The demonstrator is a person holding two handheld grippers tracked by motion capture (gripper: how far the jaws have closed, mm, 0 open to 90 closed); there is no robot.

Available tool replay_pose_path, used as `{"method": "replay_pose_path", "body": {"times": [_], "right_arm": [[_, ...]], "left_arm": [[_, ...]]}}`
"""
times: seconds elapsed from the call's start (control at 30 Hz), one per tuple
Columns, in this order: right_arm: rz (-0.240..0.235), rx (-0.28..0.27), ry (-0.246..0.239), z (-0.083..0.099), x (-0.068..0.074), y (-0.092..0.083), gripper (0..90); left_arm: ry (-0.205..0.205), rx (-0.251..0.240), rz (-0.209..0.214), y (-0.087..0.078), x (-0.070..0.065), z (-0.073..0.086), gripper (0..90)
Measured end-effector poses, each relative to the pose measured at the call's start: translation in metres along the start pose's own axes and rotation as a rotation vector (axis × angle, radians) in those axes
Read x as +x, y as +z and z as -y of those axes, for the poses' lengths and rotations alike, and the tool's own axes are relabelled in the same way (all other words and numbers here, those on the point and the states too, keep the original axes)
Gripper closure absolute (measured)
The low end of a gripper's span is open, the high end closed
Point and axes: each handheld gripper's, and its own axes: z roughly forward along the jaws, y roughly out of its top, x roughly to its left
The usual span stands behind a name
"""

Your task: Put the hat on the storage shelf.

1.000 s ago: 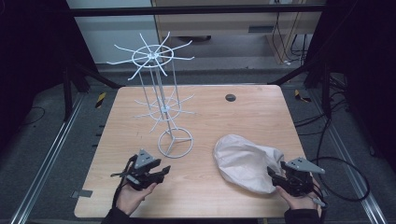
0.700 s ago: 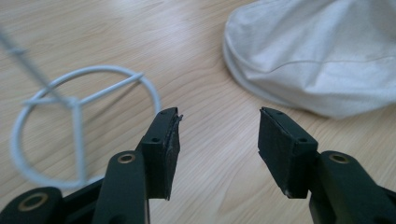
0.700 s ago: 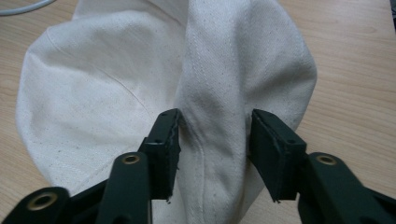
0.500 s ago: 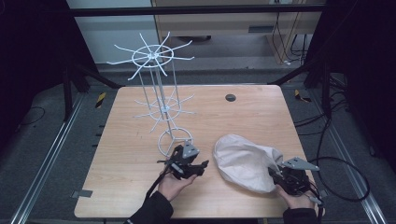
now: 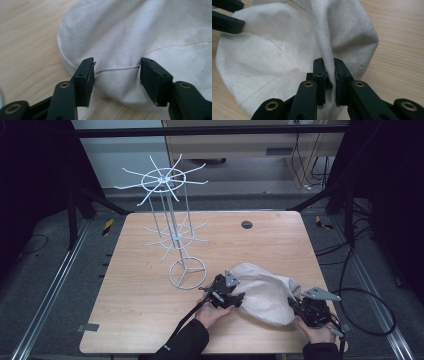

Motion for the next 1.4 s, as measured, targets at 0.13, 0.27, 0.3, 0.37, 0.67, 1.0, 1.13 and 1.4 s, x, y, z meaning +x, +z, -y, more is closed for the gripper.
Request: {"method": "replay_pose_path", "body": {"times": [0.13,0.27,0.3,0.37,0.67,1.0,1.13,1.4], "right_arm": [[0.008,-0.011,0.004,-0.003,-0.004,0.005,86.5],[0.003,-0.021,0.015,-0.008,-0.007,0.012,87.3],[0.005,-0.026,0.017,-0.010,-0.008,0.015,87.4],[-0.005,-0.042,0.025,-0.015,-0.010,0.021,87.5],[-0.020,-0.082,0.047,-0.033,-0.017,0.046,87.4],[-0.021,-0.095,0.027,-0.047,-0.021,0.066,81.8],[0.004,-0.108,0.020,-0.047,-0.021,0.061,73.6],[0.031,-0.152,0.058,-0.042,-0.030,0.033,62.3]], "left_arm": [[-0.017,0.000,0.017,0.000,0.002,0.000,62.4],[-0.043,0.010,0.028,-0.003,0.004,0.000,75.7],[-0.040,0.015,0.027,-0.004,0.004,0.001,78.3],[-0.029,0.017,0.020,-0.007,0.004,0.003,84.2],[-0.050,-0.017,0.084,-0.021,-0.009,0.018,85.3],[-0.062,-0.044,0.121,-0.025,-0.024,0.021,76.8],[-0.045,-0.116,0.081,-0.047,-0.017,0.015,63.8],[-0.029,-0.176,0.001,-0.061,0.024,0.000,41.8]]}}
